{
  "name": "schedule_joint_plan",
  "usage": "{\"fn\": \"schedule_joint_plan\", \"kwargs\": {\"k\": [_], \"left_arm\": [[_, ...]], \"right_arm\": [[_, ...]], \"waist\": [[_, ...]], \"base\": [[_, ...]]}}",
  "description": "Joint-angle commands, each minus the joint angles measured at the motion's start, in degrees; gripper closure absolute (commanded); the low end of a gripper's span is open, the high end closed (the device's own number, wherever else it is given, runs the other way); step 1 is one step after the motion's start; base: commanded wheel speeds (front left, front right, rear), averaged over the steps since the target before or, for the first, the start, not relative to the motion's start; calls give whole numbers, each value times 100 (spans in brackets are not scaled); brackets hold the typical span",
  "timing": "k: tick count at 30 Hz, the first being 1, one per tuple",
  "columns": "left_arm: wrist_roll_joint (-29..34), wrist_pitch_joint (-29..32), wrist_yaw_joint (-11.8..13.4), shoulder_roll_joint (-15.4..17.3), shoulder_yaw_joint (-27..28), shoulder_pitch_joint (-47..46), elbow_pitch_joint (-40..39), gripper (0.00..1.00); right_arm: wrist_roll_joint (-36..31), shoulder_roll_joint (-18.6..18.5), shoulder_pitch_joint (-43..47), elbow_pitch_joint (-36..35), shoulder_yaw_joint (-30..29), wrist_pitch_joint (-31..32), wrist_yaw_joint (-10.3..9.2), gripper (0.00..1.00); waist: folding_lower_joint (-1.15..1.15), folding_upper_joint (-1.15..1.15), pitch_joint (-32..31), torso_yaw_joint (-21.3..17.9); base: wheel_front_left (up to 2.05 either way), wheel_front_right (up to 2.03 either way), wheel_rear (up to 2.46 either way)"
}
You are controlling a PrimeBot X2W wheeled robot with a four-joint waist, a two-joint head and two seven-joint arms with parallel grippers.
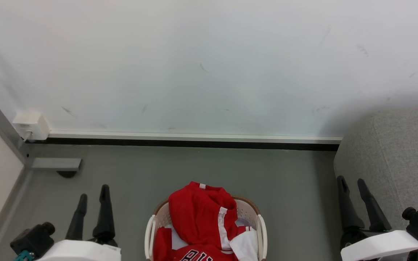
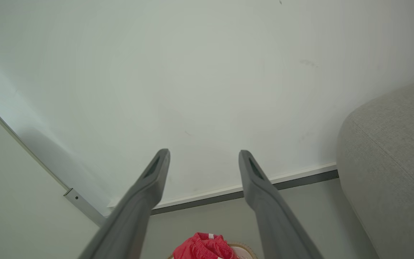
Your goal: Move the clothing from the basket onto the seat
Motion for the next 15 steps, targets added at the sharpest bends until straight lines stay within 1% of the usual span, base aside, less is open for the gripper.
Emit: {"fn": "schedule_joint_plan", "kwargs": {"k": [1, 15], "left_arm": [[214, -63, 20, 51, 1, -4, -69, 0], [1048, -273, 139, 57, -46, 0, -155, 0]], "right_arm": [[-162, -48, -143, -78, 7, -71, -6, 0], [-871, -27, -205, -153, 168, -267, -8, 0]], "waist": [[0, 0, 2, -1], [0, 0, 29, -17]], "base": [[0, 0, 0], [0, 0, 0]]}}
